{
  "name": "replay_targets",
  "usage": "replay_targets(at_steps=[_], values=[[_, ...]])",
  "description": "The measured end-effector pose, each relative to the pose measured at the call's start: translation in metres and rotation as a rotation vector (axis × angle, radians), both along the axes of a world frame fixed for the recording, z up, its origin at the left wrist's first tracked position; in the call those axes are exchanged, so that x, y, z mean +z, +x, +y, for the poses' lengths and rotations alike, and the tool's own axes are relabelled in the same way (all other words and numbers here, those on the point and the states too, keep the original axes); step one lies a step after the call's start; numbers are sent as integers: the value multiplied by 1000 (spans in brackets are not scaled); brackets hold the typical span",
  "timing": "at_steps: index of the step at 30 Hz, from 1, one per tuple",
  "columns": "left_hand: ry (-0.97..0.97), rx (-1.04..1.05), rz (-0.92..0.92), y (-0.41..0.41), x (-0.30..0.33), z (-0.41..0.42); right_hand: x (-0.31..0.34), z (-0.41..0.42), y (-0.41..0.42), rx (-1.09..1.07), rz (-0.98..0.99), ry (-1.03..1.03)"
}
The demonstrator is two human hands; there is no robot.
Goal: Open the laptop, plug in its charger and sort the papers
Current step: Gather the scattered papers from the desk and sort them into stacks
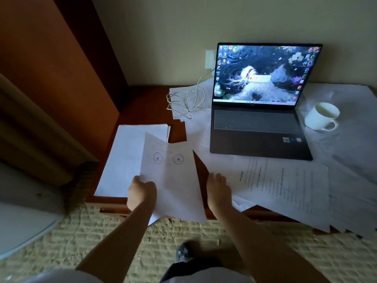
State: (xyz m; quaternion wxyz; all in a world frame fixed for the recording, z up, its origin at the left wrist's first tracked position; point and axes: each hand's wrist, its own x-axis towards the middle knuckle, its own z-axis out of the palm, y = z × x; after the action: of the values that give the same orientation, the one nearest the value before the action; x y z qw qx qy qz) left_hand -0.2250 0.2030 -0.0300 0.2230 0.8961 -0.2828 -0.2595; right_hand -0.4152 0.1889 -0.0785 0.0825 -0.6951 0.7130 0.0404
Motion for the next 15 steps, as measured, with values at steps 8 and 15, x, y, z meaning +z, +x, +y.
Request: replay_targets(at_steps=[8,15], values=[[18,-64,114,-11,-11,-4,35,-22,-11,45,51,97],[-75,-38,333,-16,-24,-17,59,-14,61,262,-190,7]])
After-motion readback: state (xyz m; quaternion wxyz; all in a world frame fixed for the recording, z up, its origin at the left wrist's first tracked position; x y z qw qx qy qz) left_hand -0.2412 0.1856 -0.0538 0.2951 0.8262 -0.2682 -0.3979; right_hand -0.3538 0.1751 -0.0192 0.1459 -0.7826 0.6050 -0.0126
